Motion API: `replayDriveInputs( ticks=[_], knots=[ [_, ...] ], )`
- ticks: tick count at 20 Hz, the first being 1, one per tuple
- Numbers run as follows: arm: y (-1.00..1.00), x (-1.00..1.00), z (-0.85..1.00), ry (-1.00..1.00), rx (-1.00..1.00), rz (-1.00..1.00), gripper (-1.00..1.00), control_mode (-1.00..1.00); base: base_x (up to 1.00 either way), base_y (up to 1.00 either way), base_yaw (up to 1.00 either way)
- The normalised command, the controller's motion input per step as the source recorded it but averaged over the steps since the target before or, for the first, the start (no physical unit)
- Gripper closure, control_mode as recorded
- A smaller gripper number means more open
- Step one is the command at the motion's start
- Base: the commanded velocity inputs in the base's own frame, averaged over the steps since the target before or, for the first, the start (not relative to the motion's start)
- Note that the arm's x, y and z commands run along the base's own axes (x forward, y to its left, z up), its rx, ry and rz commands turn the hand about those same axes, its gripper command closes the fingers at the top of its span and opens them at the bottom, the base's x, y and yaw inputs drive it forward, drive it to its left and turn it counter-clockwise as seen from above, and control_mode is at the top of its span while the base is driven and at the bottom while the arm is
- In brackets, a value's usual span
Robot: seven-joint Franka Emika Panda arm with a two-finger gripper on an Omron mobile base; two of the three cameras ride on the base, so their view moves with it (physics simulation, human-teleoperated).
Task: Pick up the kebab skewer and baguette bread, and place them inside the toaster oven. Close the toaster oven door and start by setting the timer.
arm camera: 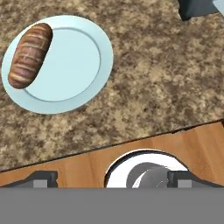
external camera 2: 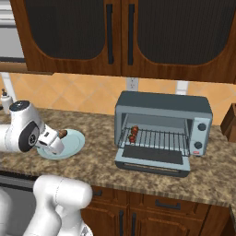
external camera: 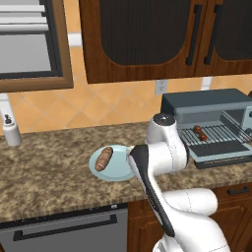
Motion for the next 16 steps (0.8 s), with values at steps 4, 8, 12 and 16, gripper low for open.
replayDriveInputs(
  ticks=[4, 8, 12, 16],
  knots=[
    [0.93, 0.69, 0.00, 0.17, 0.09, 0.07, -1.00, -1.00, 0.00, 0.00, 0.00],
    [0.63, 0.78, -0.04, 0.10, 0.12, 0.06, -1.00, -1.00, 0.00, 0.00, 0.00],
    [0.30, 0.58, -0.20, 0.04, 0.11, 0.05, -1.00, -1.00, 0.00, 0.00, 0.00],
    [0.29, 0.47, -0.29, 0.00, 0.05, 0.02, -1.00, -1.00, 0.00, 0.00, 0.00]
  ],
)
